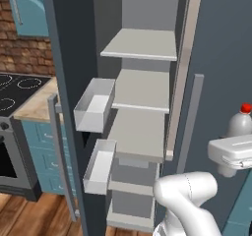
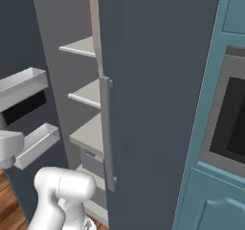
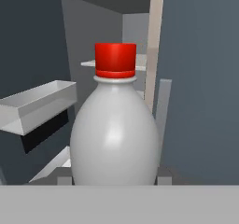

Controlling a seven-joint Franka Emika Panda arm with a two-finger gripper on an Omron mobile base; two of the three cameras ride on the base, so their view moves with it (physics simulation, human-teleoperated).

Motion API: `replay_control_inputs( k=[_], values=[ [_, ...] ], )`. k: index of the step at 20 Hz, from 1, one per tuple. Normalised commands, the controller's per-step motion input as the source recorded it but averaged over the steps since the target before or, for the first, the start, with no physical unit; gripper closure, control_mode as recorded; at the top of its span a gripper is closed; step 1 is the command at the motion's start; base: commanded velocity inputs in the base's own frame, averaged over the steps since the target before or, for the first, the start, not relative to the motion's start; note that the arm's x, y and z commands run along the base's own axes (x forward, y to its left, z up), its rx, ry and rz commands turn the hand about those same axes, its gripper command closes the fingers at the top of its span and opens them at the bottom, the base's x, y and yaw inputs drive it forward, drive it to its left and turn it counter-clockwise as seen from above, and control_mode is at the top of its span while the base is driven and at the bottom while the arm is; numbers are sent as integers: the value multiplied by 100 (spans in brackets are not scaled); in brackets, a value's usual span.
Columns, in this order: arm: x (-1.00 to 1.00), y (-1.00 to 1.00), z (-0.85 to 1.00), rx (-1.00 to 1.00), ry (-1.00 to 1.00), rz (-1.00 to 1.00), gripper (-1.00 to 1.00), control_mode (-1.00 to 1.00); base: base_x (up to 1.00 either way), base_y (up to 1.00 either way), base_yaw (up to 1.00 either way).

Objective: Take the bottled waters from the counter and place them in the freezer to freeze. Close the freezer door after placing the bottles.

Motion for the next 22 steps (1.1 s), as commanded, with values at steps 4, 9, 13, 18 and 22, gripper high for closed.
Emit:
replay_control_inputs(
  k=[4,9,13,18,22],
  values=[
    [0,0,0,0,0,0,100,100,6,0,13],
    [0,0,0,0,0,0,100,100,21,15,4],
    [0,0,0,0,0,0,100,100,23,22,2],
    [0,0,0,0,0,0,100,100,28,19,2],
    [0,0,0,0,0,0,100,100,26,15,0]
  ],
)
